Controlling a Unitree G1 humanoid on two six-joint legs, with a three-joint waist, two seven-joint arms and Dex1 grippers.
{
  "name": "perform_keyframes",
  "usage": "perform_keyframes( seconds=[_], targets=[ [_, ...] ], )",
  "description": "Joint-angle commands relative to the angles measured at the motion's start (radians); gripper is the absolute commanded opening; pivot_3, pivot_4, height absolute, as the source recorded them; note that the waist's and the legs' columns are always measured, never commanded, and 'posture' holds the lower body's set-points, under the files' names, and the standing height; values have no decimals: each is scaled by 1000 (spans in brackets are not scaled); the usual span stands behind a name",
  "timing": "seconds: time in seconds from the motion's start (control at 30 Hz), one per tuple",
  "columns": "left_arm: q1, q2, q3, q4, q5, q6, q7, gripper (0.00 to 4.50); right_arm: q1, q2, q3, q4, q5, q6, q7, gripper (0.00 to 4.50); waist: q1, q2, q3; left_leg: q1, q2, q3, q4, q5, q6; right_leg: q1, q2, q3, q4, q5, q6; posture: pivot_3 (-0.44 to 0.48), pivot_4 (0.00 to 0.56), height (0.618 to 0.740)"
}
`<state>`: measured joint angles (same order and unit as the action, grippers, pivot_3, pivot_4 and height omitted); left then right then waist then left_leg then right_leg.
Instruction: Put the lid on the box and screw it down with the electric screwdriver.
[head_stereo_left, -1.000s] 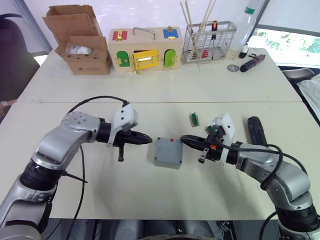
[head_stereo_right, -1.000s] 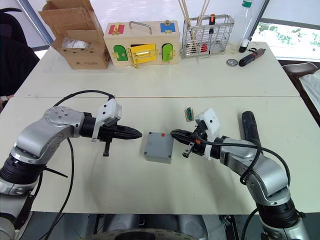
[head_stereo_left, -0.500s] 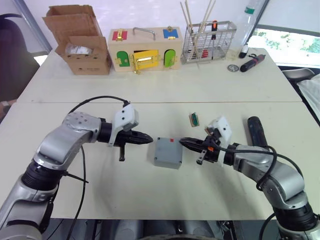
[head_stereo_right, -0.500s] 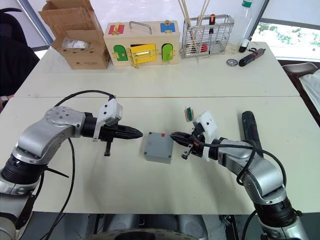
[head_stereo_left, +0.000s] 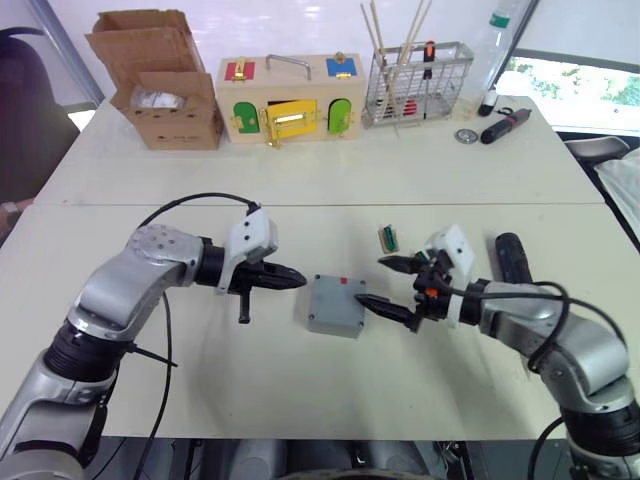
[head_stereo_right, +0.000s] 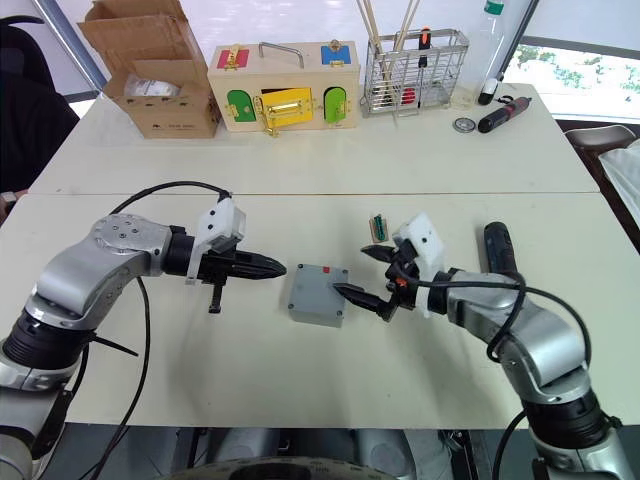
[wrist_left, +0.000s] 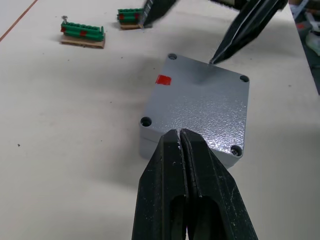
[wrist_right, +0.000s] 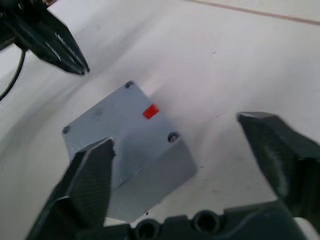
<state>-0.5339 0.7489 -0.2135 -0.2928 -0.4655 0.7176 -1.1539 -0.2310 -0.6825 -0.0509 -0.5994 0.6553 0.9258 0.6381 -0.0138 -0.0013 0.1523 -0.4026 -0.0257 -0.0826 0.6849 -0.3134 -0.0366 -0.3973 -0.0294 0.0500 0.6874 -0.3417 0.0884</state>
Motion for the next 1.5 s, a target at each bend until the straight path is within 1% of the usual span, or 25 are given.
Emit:
perform_keyframes(
  seconds=[0.03,0.07,0.13,0.2,0.3,0.33,0.37,0.47,0.6,0.77,0.87,0.97,1.13,1.33,1.4,1.5],
  targets=[
    [-81,-30,36,26,-47,0,-24,0,-84,-63,-224,-27,198,135,-19,4482,4,0,0,0,0,0,0,0,0,0,0,0,0,0,0,0,150,740],
    [-108,-48,31,49,-46,-17,-33,0,-107,-113,-301,13,242,194,-14,4482,9,0,0,0,0,-1,1,0,0,0,0,-1,0,0,0,0,150,740],
    [-142,-77,14,75,-36,-49,-46,0,-129,-204,-396,85,280,272,-8,4482,15,0,0,-1,-1,-1,1,0,0,2,-1,-1,-1,0,0,0,150,740],
    [-163,-100,-18,96,-10,-100,-71,0,-137,-366,-390,168,188,349,-38,4482,20,1,0,0,-1,0,1,-1,2,2,-1,-1,-2,0,0,0,150,740],
    [-171,-135,-42,98,2,-142,-90,0,-182,-502,-421,273,233,595,-42,4482,19,1,0,0,0,2,0,-1,2,1,-1,0,-2,0,0,0,150,740],
    [-170,-144,-49,93,8,-152,-91,0,-180,-536,-423,291,243,652,-33,4482,18,1,0,0,0,2,0,-1,2,1,-1,1,-2,0,0,0,150,740],
    [-162,-156,-56,84,11,-163,-88,0,-134,-597,-419,323,284,680,-12,4482,18,1,0,0,0,2,0,-1,2,0,0,1,-2,0,0,0,150,740],
    [-136,-191,-77,39,4,-165,-76,0,-17,-716,-398,402,364,689,22,4482,20,1,0,-1,1,2,0,-2,4,0,0,1,-2,0,0,0,150,740],
    [-104,-227,-110,-5,22,-176,-46,0,9,-777,-294,492,398,689,-33,4482,18,1,0,0,1,5,2,-2,4,1,0,3,-1,0,0,0,150,740],
    [-59,-241,-112,-55,22,-154,9,0,-8,-803,-197,632,509,689,-100,4482,20,1,0,0,1,5,2,-2,4,1,0,3,-1,0,0,0,150,740],
    [-36,-241,-107,-73,16,-141,40,0,-41,-782,-142,698,560,689,-161,4482,21,1,0,0,1,5,2,-2,4,1,0,3,-1,0,0,0,150,740],
    [-23,-245,-101,-96,2,-120,69,0,-75,-750,-95,736,570,689,-208,4482,23,1,0,0,1,5,2,-2,4,1,0,3,-1,0,0,0,150,740],
    [-8,-238,-92,-122,-4,-93,105,0,-178,-664,-14,772,507,689,-253,4482,25,1,0,0,1,5,3,-2,4,1,0,3,-1,0,0,0,150,740],
    [14,-229,-106,-148,15,-77,144,0,-196,-624,47,757,424,689,-251,4482,26,1,0,-1,1,5,3,-2,4,0,0,3,-1,0,0,0,150,740],
    [20,-230,-103,-156,8,-71,149,0,-188,-626,64,740,397,689,-239,4025,26,1,0,-1,1,5,3,-2,4,0,0,3,-1,0,0,0,150,740],
    [19,-236,-100,-152,7,-71,160,0,-184,-602,75,738,345,689,-238,3076,27,1,0,-1,1,4,3,-2,4,1,0,2,-1,0,0,0,150,740]
  ],
)
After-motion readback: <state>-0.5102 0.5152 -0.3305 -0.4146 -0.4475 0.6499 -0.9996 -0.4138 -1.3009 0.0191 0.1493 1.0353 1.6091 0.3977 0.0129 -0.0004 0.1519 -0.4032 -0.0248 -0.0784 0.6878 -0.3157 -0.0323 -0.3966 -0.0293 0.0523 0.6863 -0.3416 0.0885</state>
